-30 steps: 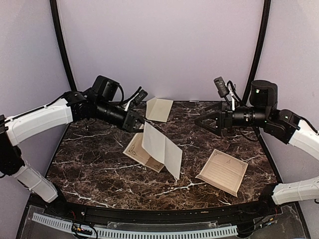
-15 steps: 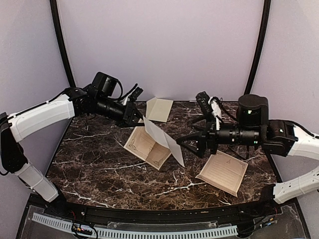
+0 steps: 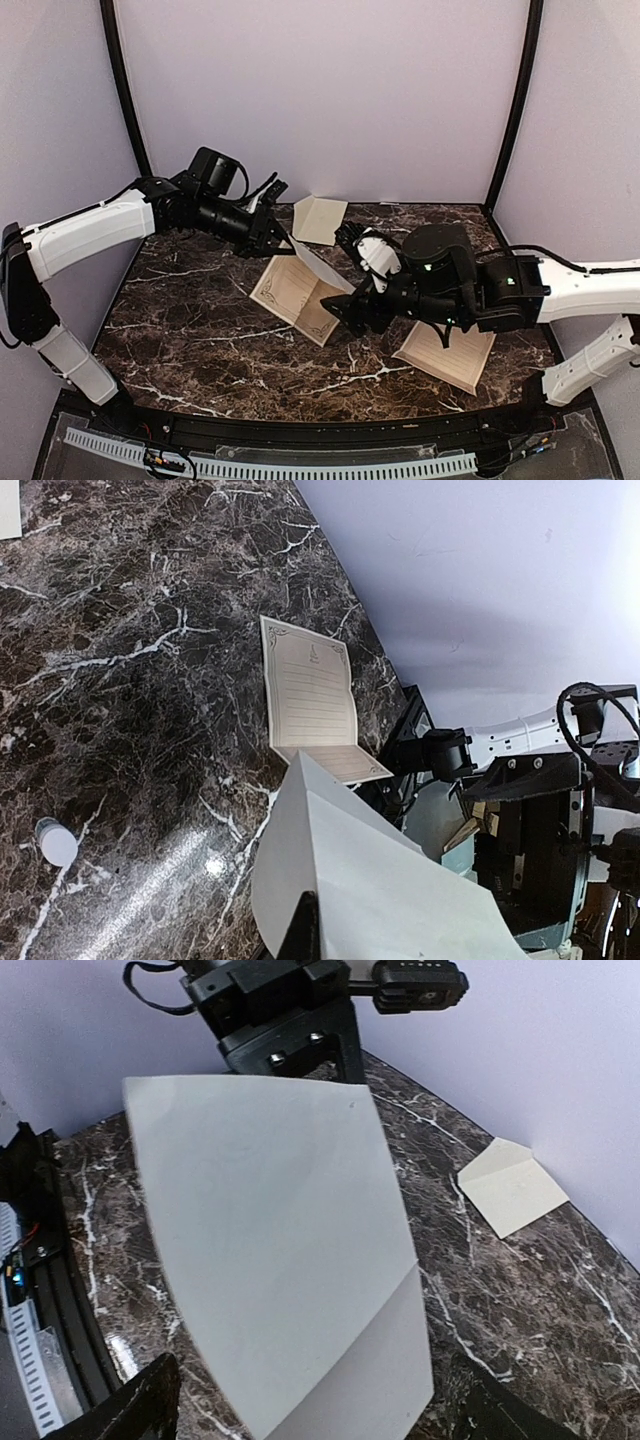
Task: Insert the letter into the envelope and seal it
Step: Pick up the letter from the center of the board.
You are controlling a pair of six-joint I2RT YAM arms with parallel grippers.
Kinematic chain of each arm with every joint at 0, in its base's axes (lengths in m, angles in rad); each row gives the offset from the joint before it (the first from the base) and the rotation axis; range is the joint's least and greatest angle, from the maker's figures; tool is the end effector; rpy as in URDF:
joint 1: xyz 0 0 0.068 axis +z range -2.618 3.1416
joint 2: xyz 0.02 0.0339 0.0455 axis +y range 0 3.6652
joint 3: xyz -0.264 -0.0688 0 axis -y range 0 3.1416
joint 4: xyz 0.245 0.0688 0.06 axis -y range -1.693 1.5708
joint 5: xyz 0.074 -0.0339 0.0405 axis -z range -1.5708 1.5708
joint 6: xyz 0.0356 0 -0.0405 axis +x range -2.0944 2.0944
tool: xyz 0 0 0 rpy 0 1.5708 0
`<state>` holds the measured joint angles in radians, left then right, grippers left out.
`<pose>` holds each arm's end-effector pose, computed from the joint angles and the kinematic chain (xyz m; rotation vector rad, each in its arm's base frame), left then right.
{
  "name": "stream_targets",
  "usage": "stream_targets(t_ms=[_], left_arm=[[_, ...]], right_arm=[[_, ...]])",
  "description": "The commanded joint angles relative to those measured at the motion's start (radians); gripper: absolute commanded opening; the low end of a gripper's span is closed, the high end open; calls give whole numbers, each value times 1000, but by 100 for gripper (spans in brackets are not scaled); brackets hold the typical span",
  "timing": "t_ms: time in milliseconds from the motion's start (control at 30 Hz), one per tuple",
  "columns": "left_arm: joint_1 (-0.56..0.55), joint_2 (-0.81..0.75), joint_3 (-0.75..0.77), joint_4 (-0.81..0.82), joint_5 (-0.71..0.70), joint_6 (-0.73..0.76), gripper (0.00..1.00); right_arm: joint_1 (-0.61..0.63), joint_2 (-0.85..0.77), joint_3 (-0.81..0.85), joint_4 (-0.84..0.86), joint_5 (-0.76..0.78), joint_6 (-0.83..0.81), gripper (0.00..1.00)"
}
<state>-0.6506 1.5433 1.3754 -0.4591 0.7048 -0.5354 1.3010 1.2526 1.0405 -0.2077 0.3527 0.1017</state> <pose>0.2615 -0.2280 0.3363 0.5780 2.3303 -1.3926 0.0885 0.2739 0.3275 -0.9348 1.7759 0.5631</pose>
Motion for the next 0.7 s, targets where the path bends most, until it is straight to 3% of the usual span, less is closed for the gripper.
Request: stream_targets(t_ms=[0, 333, 400, 433, 567, 667], left_arm=[[3, 10, 22, -18, 39, 23, 0], [3, 5, 22, -30, 41, 70, 0], [3, -6, 5, -12, 42, 86, 13], [3, -11, -2, 1, 36, 95, 25], [3, -64, -66, 53, -23, 160, 56], [3, -143, -153, 116, -61, 181, 70]], right_arm=[[7, 43, 62, 6, 225, 18, 83], [-6, 97, 116, 30, 163, 3, 11], [-23, 87, 118, 28, 147, 25, 0], [-37, 80, 117, 26, 129, 40, 0], [-124, 27, 88, 47, -19, 103, 0], [-197, -9, 64, 72, -164, 143, 0]])
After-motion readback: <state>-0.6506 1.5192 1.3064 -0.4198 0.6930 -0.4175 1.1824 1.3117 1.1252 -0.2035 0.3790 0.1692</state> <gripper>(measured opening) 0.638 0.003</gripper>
